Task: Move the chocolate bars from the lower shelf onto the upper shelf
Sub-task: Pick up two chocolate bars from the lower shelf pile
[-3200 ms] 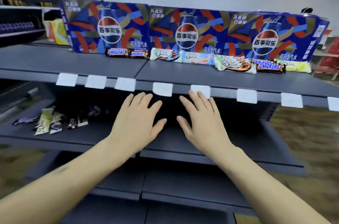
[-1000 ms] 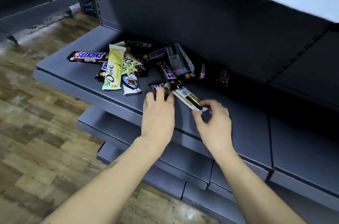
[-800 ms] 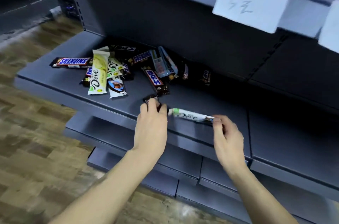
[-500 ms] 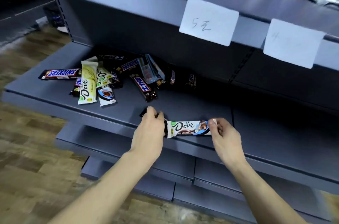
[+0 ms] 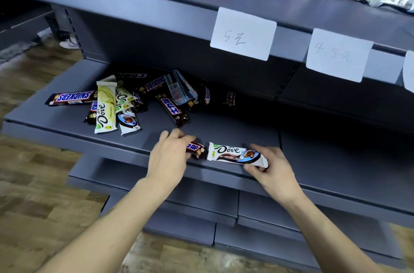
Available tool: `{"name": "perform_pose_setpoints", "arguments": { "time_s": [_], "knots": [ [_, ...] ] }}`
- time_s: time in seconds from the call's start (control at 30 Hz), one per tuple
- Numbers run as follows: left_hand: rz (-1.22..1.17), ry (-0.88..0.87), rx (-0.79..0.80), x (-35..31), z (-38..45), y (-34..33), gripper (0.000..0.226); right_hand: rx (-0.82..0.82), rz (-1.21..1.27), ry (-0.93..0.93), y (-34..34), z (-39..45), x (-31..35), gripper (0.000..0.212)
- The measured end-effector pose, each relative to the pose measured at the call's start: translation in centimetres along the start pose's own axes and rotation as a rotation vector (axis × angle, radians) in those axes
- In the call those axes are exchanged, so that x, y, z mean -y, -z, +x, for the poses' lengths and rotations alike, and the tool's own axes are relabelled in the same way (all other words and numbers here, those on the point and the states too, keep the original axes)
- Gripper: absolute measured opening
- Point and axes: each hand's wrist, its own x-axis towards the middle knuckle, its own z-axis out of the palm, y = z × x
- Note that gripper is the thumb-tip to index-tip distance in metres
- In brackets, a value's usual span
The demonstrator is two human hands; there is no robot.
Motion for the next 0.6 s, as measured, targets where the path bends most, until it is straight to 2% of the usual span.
{"name": "perform_pose_setpoints", "arguments": {
  "time_s": [0.27, 0.37, 0.47, 0.6],
  "knots": [
    [-0.179, 0.01, 0.012, 0.8, -0.6, -0.2, 0.035, -0.16, -0.076, 0.038, -0.3, -0.3, 0.1, 0.04],
    [-0.456, 0.034, 0.004, 0.4, -0.8, 0.3, 0.03, -0.182, -0.167, 0.009, -0.2, -0.4, 0.1, 0.04],
    [-0.752, 0.122, 0.065, -0.3, -1.2, 1.1, 0.024, -0.184, -0.228, 0.027, -0.2, -0.5, 0.2, 0.045],
    [-0.917, 0.102, 0.123, -0.6, -1.9, 1.4, 0.045, -0.166, -0.278, 0.035, -0.3, -0.6, 0.6, 0.045]
  ]
}}
